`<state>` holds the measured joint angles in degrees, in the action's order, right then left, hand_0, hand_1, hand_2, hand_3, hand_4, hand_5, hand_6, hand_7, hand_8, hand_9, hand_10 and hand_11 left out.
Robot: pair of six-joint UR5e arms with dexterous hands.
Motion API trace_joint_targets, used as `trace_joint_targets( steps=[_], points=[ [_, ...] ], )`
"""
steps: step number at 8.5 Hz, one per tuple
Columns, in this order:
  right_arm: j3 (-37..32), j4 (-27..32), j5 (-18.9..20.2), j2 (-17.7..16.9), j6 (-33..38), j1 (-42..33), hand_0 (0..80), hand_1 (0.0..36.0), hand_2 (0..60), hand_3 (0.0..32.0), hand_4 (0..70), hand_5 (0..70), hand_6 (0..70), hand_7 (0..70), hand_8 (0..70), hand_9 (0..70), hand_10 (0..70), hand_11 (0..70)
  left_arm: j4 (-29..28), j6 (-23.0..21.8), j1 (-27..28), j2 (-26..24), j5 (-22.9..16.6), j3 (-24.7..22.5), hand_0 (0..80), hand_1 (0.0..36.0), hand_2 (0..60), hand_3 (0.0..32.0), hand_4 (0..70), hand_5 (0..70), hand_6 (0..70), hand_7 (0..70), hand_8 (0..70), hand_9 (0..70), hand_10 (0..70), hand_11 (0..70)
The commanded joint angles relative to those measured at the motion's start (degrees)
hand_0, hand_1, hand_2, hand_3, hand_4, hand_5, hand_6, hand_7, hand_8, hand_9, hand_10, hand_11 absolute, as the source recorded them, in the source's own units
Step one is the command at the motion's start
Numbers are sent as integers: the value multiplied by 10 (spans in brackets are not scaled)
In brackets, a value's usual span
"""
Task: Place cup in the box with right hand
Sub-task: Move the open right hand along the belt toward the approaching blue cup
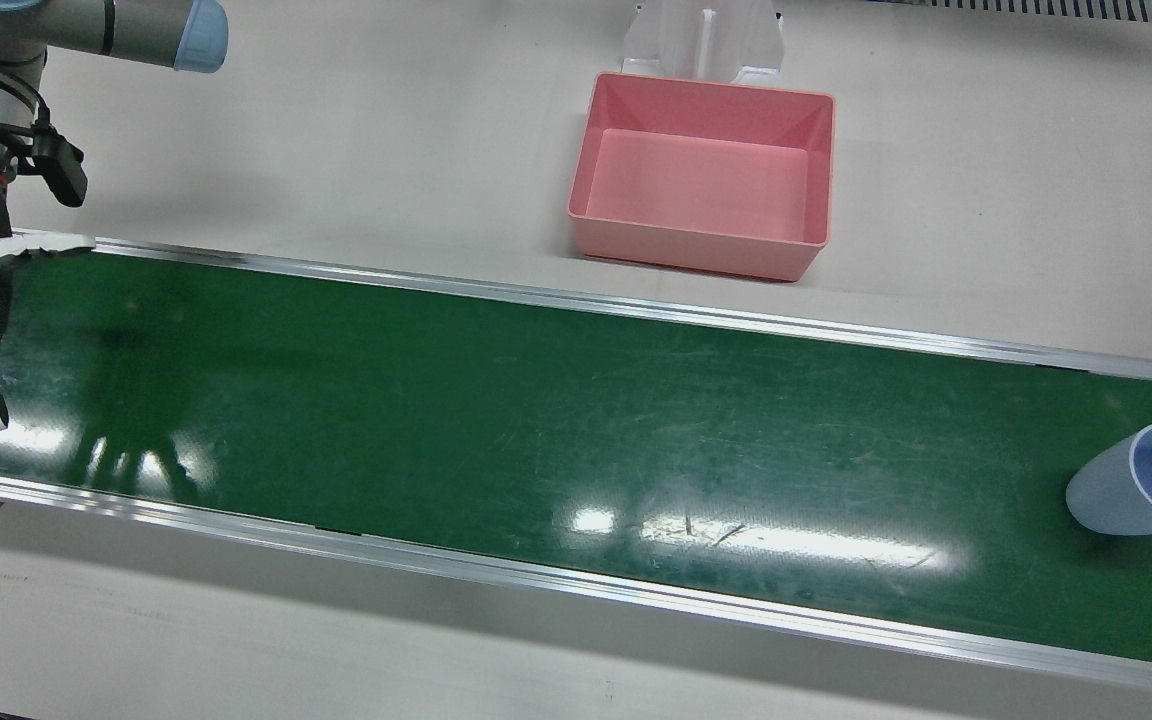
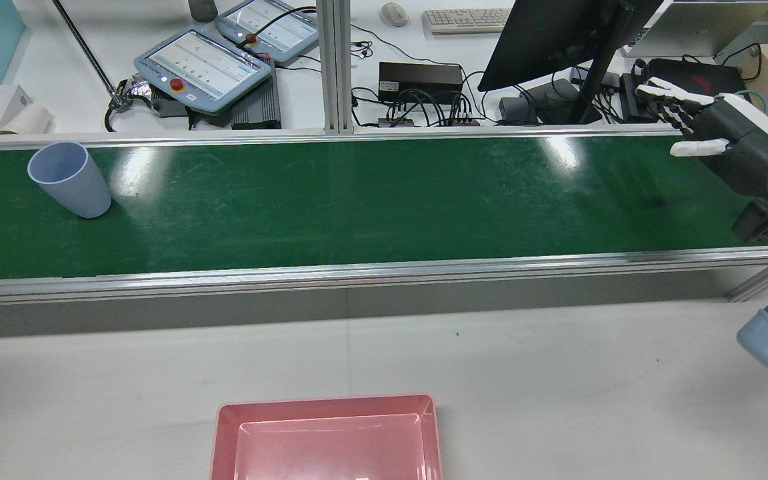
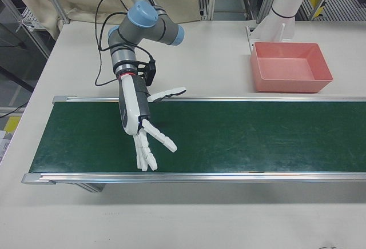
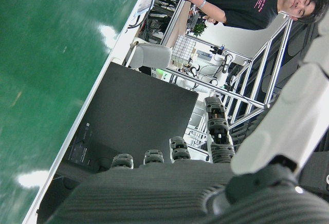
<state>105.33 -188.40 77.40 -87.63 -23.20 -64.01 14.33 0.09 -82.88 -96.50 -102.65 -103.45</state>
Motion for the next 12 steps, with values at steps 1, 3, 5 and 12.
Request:
trace_joint_targets(
  steps=[1, 3, 5, 12],
  points=[
    [0, 1, 0, 0, 0, 2, 457, 61, 12, 58, 89, 29, 24, 123, 5, 42, 10, 26, 0, 0, 0, 0, 1, 0, 0, 0, 0, 0, 0, 0, 0, 0, 0, 0, 0, 0],
    [0, 1, 0, 0, 0, 3, 429, 88, 122, 54, 65, 29, 25, 124, 6, 43, 10, 27, 0, 0, 0, 0, 1, 0, 0, 0, 0, 0, 0, 0, 0, 0, 0, 0, 0, 0],
    [0, 1, 0, 0, 0, 4, 439, 98, 115, 54, 61, 33, 25, 121, 5, 41, 13, 31, 0, 0, 0, 0, 1, 0, 0, 0, 0, 0, 0, 0, 0, 0, 0, 0, 0, 0],
    [-1, 1, -1, -1, -5, 18, 444, 88, 106, 0, 136, 31, 41, 141, 3, 42, 27, 51, 0, 0, 0, 0, 0, 0, 0, 0, 0, 0, 0, 0, 0, 0, 0, 0, 0, 0]
  ],
)
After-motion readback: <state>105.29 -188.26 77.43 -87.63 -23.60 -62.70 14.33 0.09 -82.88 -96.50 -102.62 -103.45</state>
